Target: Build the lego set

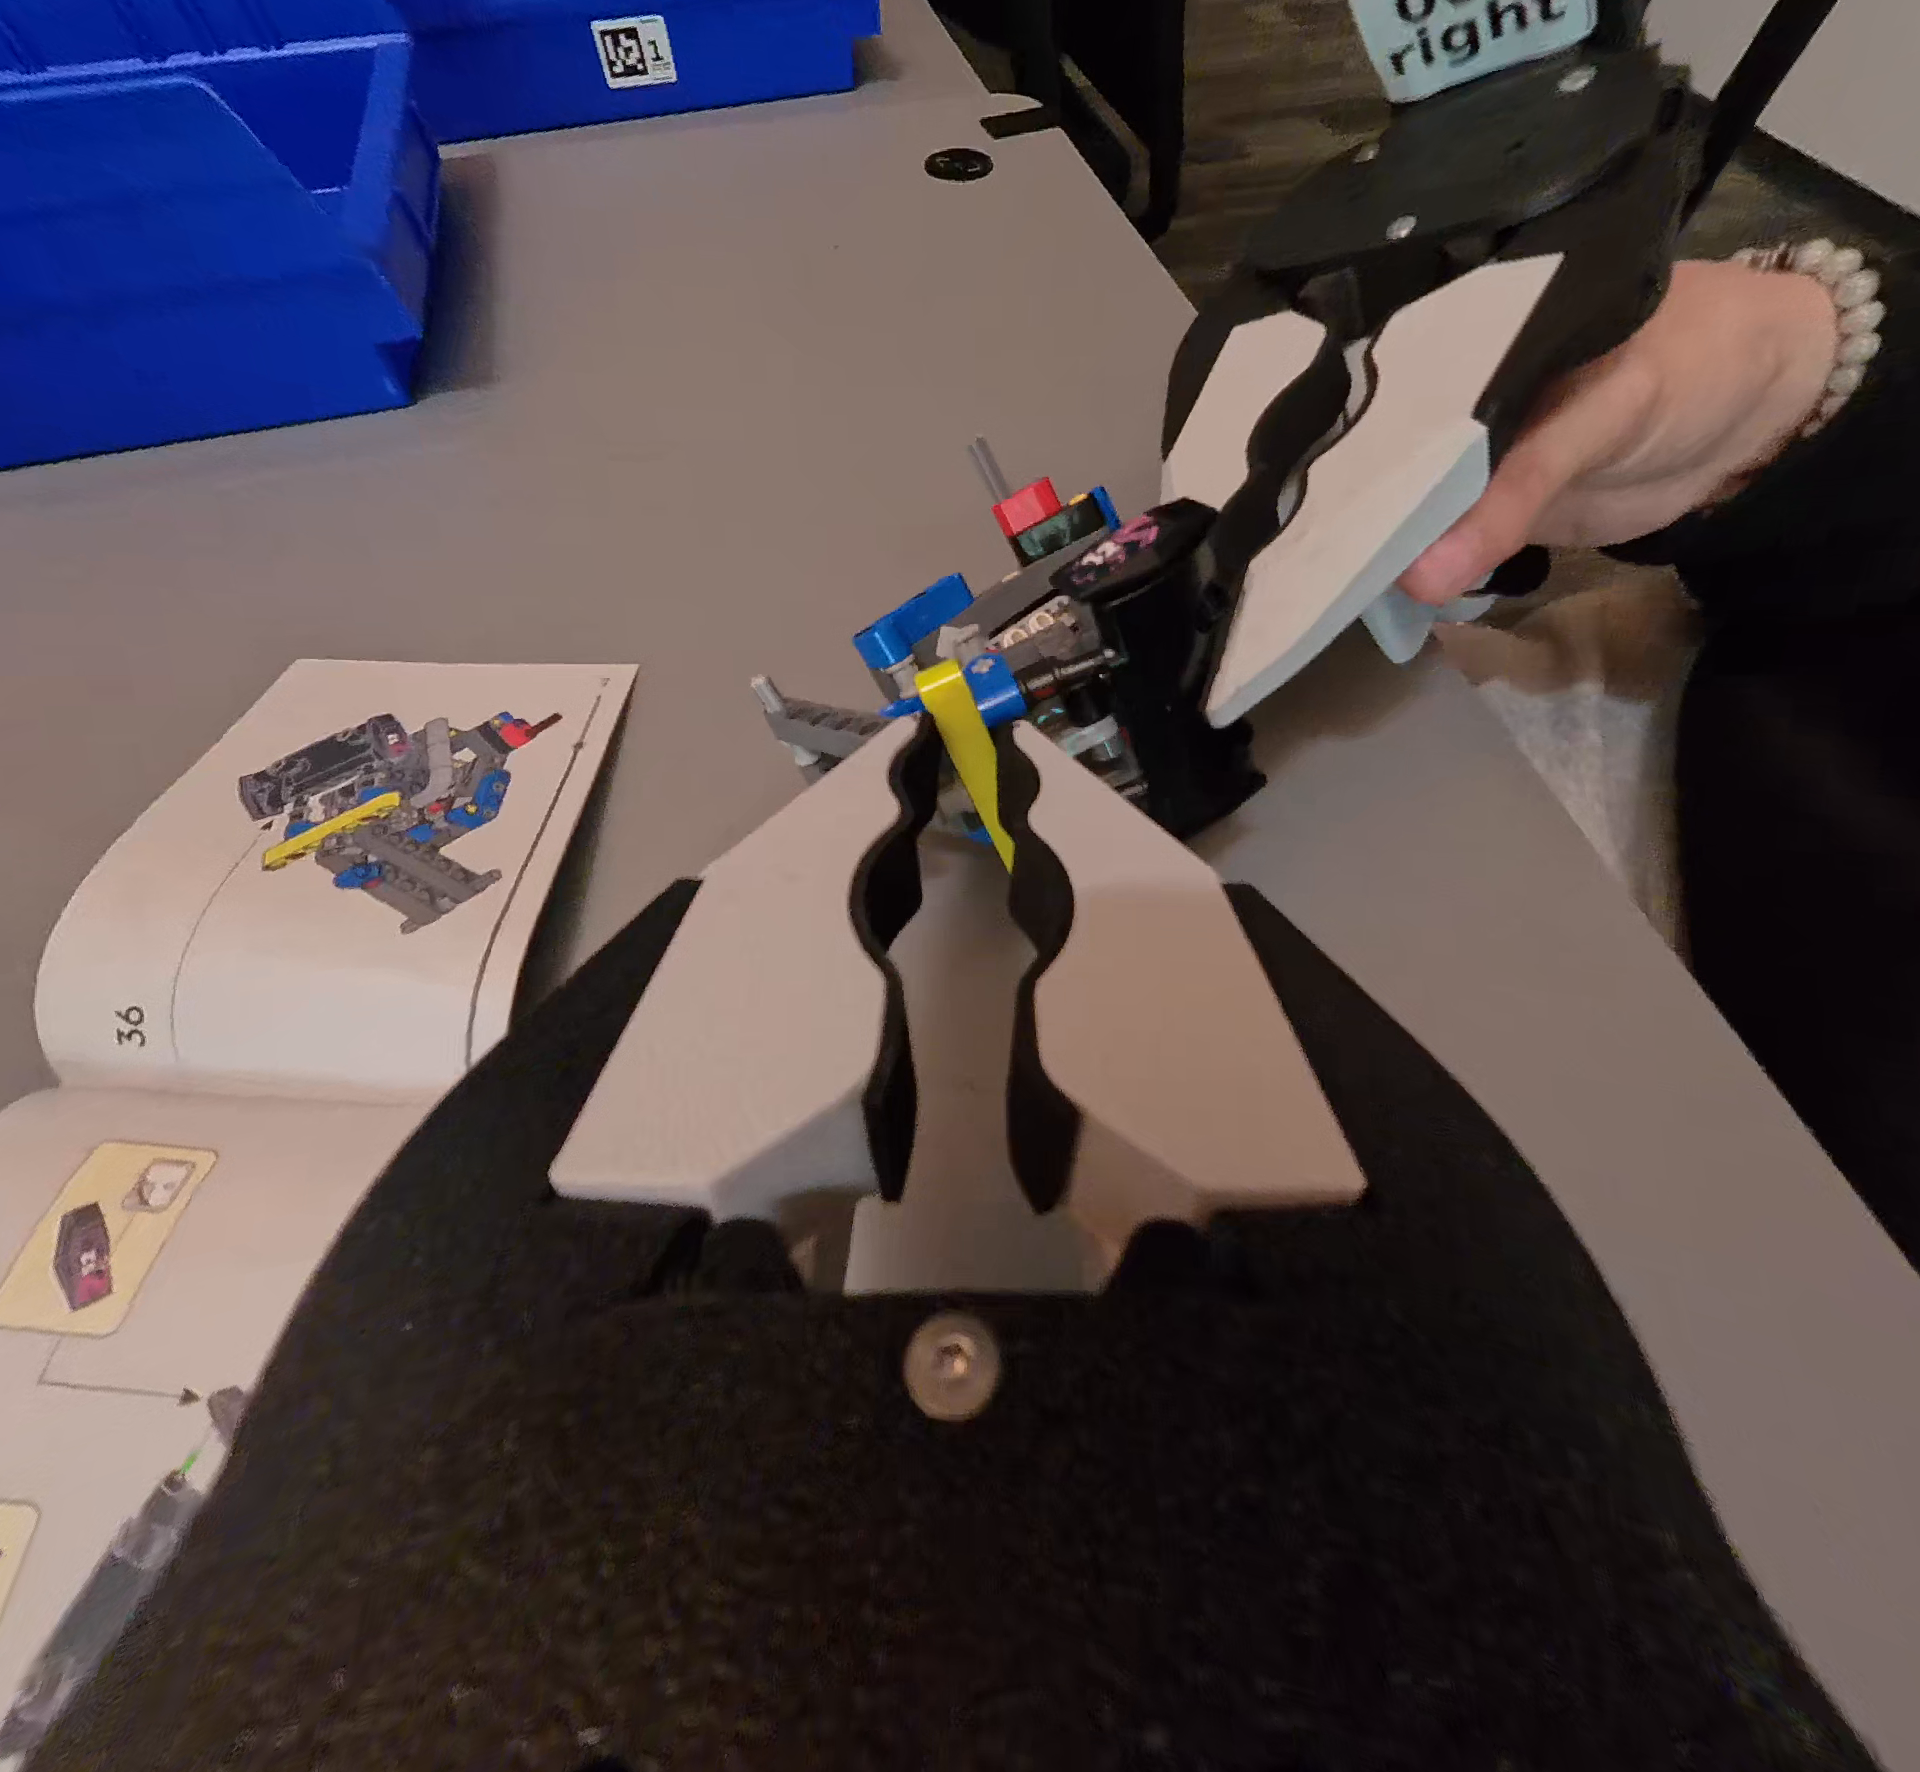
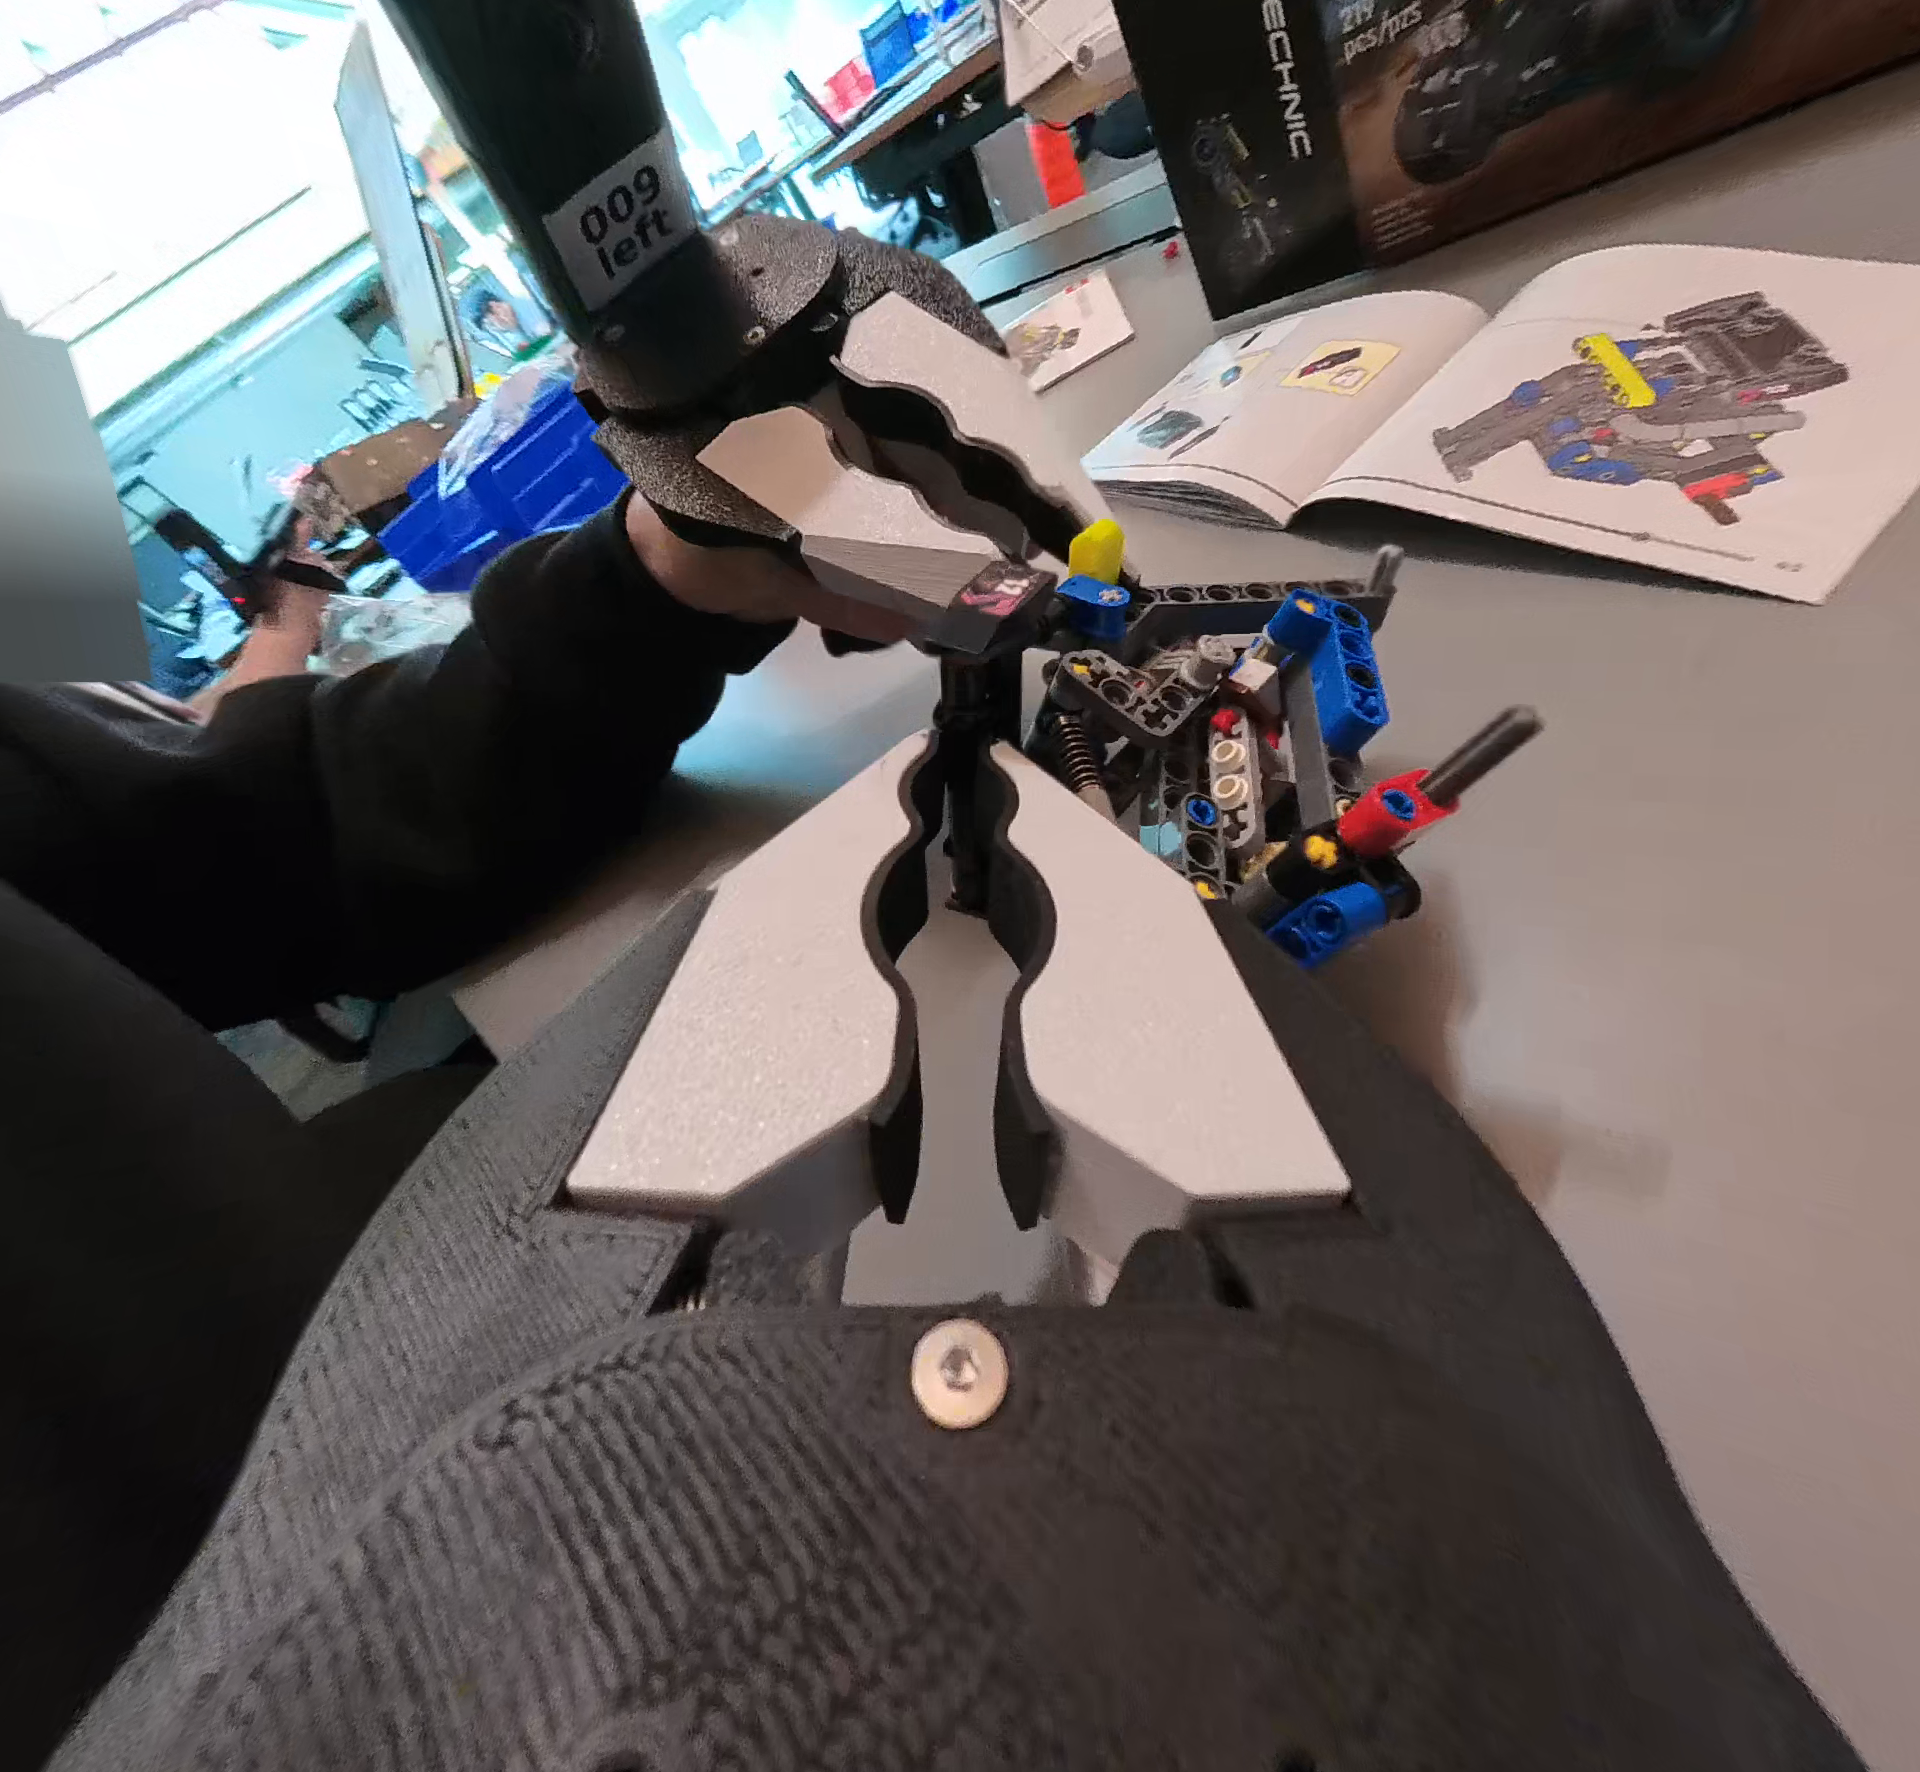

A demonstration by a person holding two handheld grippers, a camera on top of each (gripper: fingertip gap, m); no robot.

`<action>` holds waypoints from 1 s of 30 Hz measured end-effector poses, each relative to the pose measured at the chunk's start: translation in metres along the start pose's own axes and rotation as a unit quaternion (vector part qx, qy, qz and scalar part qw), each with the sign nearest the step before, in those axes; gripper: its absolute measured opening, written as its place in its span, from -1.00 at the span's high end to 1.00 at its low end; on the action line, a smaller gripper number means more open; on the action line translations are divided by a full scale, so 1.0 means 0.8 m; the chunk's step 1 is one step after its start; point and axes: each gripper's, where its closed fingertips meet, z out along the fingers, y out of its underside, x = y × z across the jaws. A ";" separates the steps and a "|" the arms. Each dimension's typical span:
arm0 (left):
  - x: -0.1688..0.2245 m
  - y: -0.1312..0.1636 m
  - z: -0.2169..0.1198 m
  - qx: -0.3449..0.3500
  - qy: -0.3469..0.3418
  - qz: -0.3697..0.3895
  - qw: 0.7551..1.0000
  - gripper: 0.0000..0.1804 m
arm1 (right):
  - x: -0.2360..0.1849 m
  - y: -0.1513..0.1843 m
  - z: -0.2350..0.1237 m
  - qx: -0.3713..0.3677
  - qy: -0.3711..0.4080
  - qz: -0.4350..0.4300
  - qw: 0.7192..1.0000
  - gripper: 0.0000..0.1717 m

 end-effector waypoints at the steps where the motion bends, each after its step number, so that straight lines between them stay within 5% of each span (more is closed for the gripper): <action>1: -0.001 0.000 0.001 -0.003 0.003 0.009 1.000 0.92 | 0.001 0.001 0.001 -0.006 0.007 -0.003 1.000 0.98; 7: -0.005 0.002 0.002 -0.016 -0.007 0.082 0.996 0.92 | 0.006 0.002 0.004 -0.030 0.040 -0.022 0.999 0.99; 30: -0.009 -0.001 0.006 -0.010 -0.033 0.100 0.994 0.92 | 0.013 -0.002 0.004 -0.035 0.059 -0.027 0.997 1.00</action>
